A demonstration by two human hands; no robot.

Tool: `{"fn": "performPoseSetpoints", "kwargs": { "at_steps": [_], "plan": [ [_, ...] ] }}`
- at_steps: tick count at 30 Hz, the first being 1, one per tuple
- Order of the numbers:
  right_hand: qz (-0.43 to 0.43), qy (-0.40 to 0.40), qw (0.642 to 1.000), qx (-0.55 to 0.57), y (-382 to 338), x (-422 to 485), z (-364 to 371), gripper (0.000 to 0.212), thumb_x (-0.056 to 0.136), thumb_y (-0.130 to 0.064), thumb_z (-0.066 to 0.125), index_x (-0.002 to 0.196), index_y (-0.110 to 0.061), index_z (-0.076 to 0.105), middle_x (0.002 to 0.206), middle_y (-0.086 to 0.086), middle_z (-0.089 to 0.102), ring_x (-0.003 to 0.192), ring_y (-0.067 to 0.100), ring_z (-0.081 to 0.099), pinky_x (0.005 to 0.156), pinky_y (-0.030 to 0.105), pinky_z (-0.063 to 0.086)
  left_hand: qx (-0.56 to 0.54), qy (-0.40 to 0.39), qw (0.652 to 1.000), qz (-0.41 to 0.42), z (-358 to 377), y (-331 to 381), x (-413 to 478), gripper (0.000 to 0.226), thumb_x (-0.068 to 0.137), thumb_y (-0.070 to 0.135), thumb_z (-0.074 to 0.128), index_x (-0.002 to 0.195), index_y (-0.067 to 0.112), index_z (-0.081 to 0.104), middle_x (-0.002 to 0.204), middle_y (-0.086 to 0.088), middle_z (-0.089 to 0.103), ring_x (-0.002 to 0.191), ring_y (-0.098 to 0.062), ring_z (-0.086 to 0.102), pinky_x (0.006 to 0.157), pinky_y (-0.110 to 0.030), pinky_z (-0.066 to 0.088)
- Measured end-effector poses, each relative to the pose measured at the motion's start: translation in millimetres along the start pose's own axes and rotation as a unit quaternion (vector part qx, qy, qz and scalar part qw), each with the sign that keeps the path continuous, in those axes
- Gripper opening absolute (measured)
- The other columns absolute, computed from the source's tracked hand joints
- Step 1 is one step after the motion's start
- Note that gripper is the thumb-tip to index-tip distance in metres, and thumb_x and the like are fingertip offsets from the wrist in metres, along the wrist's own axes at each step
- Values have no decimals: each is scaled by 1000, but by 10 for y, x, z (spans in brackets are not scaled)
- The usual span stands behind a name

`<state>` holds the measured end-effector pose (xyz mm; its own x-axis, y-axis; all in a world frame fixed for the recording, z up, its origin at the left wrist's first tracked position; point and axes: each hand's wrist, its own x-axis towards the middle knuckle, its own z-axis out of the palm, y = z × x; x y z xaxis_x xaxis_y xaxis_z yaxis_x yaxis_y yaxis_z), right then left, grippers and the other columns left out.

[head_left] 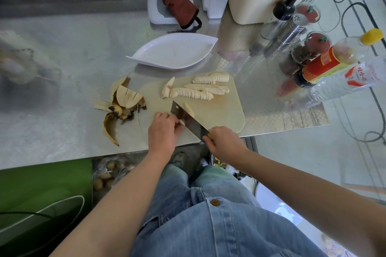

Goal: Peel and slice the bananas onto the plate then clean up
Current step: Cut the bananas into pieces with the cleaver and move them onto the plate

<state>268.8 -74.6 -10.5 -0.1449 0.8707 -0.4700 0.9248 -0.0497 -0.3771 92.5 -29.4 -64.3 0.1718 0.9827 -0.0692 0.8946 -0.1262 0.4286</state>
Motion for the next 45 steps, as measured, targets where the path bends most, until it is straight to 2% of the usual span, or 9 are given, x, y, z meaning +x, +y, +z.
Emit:
{"fn": "performPoseSetpoints", "kwargs": {
  "at_steps": [9,15,27,33,45],
  "plan": [
    [-29,33,999,13,20,-8,-36,31,98,-28,45,71,-12,43,69,0,42,64,20,43,59,30,30,-9,-6,1000,-12,-12,5,-3,18,81,26,74,87,10,70,85,-6,67,90,-24,51,64,-38,48],
    [-35,24,999,8,-11,-2,-84,30,99,-25,44,71,-14,43,64,-5,36,63,19,42,60,28,28,-8,-2,1000,-10,-10,5,-5,19,81,27,74,87,9,70,85,-6,67,89,-24,52,63,-37,47],
    [-10,-2,1000,-7,-9,-3,-2,29,99,-27,42,74,-12,44,73,3,46,68,23,45,60,30,32,3,6,1000,0,7,-5,-11,17,83,26,73,86,10,71,83,-7,65,88,-24,51,60,-35,42],
    [-27,30,999,17,9,-11,-50,32,98,-26,44,69,-14,41,62,-5,35,62,20,42,55,29,26,2,1,1000,-3,0,1,-6,16,81,23,75,89,9,71,86,-7,67,91,-25,52,63,-37,46],
    [-22,21,999,17,-20,6,-48,28,99,-26,44,73,-15,45,70,1,46,64,19,45,60,29,31,-2,6,1000,-4,-9,15,-16,16,80,23,75,86,9,71,84,-8,67,90,-26,53,62,-38,47]
  ]
}}
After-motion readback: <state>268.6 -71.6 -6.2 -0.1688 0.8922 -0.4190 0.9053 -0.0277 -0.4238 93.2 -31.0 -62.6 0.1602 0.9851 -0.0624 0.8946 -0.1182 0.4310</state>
